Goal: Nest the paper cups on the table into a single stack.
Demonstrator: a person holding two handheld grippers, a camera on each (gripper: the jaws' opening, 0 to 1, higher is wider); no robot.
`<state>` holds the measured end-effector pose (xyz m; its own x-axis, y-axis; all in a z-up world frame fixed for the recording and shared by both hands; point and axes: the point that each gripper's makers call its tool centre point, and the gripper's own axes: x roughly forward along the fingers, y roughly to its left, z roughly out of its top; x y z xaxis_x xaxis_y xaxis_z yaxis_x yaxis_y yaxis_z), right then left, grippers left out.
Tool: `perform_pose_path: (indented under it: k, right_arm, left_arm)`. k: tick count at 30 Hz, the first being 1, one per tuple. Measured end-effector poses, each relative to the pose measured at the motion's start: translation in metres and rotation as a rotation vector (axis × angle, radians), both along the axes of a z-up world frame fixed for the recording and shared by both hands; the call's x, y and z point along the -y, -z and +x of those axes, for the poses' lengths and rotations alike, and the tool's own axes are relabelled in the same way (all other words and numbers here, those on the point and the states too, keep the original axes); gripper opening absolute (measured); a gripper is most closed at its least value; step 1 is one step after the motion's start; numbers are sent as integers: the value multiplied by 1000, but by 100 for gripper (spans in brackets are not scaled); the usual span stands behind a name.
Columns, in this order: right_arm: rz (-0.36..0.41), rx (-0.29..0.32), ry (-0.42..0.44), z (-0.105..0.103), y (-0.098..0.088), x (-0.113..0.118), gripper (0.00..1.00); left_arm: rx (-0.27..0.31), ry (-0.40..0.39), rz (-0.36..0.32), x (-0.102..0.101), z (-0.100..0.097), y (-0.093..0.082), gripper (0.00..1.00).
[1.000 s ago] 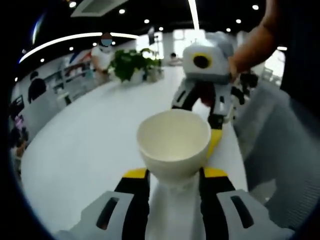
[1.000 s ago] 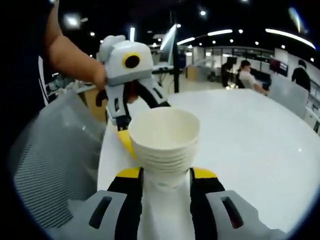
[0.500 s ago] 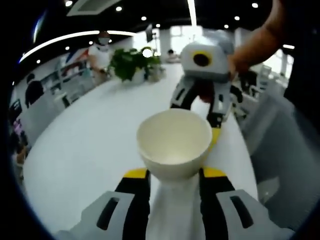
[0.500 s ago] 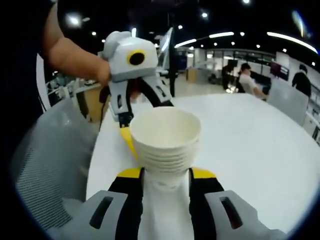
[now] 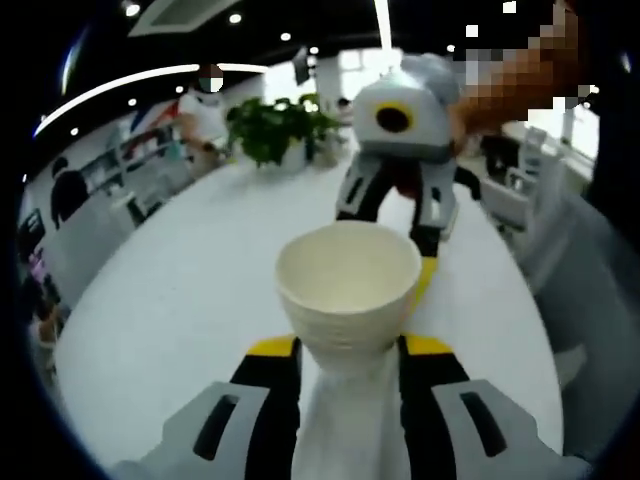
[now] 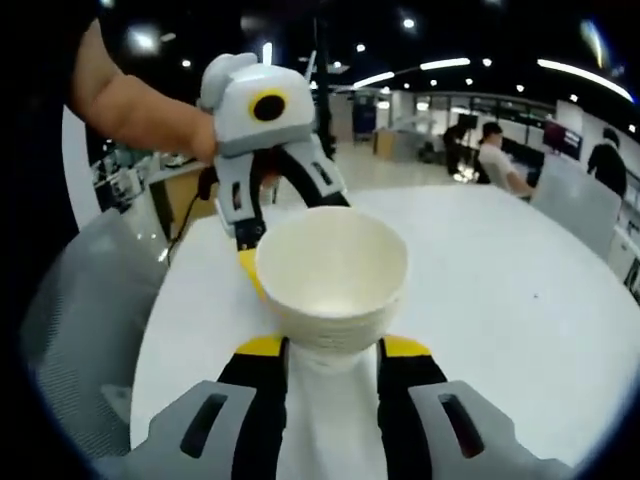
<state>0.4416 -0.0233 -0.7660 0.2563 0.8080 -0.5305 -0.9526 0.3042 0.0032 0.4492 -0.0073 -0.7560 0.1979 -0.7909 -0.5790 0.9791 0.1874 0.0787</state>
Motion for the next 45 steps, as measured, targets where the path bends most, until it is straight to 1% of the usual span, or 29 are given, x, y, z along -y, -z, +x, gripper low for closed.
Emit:
perform_pose_path:
  k: [4,8,9,12,14,15,16,17,19,21,22,23,24,25,26,27,28,29,30,31,33,35,36,37,39,42,43,44,45]
  right_arm:
    - [-1,4,-3,17,3,1,31]
    - [9,-16,15,27,13,1,31]
    - [6,-23,15,29,18,1,31]
    - [-4,-44,15,28,28,3,31]
    - [-19,-51,15,26,35,3,31]
    - [-14,-33,3,25,36,2,31]
    - [-3,-42,20,26,35,2,31]
    - [0,-47,27,27,34,2,31]
    - [-13,-38,21,25,34,4,31]
    - [-17,-41,19,24,35,3,32]
    - [-28,-43,18,23,36,2,32]
    - [-34,-44,26,23,36,2,35]
    - [-43,-39,39,23,37,3,40]
    - [-41,-47,41,23,36,3,48]
    - [-29,-68,57,22,36,2,57]
    - [-18,-72,66,21,33,2,62]
    - [-24,-68,71,20,32,4,65]
    - [-17,-62,82,18,29,7,66]
    - [-18,-59,92,17,28,10,67]
    - [-16,-56,104,16,27,12,69]
    - [2,-40,149,16,21,19,77]
    - [26,-24,187,12,13,24,85]
    - [34,-10,214,13,10,27,86]
    - [56,7,262,11,4,32,85]
    - [83,20,311,5,-1,39,87]
    - [90,43,385,-3,-4,51,96]
    - [101,40,387,-8,-6,52,97]
    - [117,40,403,-14,-10,55,97]
    - [126,43,419,-18,-12,57,97]
  left_arm:
    - [0,-1,-6,0,17,2,37]
    - [-2,16,-17,2,27,10,37]
    - [-3,17,-16,2,27,11,37]
    - [-31,22,-8,4,28,25,37]
    - [-29,26,-6,5,26,34,37]
    - [-30,25,-11,5,25,36,38]
    - [-25,14,-23,5,26,36,38]
    - [-33,3,-39,4,27,36,38]
    - [-50,-3,-32,3,26,41,38]
    - [-50,0,-41,4,25,40,39]
    - [-71,-8,-48,5,23,40,39]
    - [-74,-11,-50,5,24,40,40]
    - [-96,-24,-61,6,21,39,42]
    - [-106,-33,-61,6,21,38,46]
    - [-98,-60,-52,4,22,38,53]
    - [-94,-55,-56,4,21,37,62]
    - [-97,-112,-51,-1,26,36,69]
    - [-115,-147,-44,-6,27,37,75]
    - [-128,-181,-55,-10,27,35,85]
    - [-113,-198,-71,-12,28,31,90]
    - [-79,-250,-99,-22,30,23,99]
    - [-81,-306,-123,-33,28,17,99]
    - [-75,-329,-130,-38,28,15,99]
    - [-93,-378,-152,-46,26,14,99]
    - [-129,-411,-192,-55,15,13,99]
    - [-103,-476,-187,-75,5,14,99]
    - [-100,-496,-207,-79,1,11,99]
    - [-77,-523,-229,-84,-2,8,99]
    - [-65,-527,-227,-88,-7,7,99]
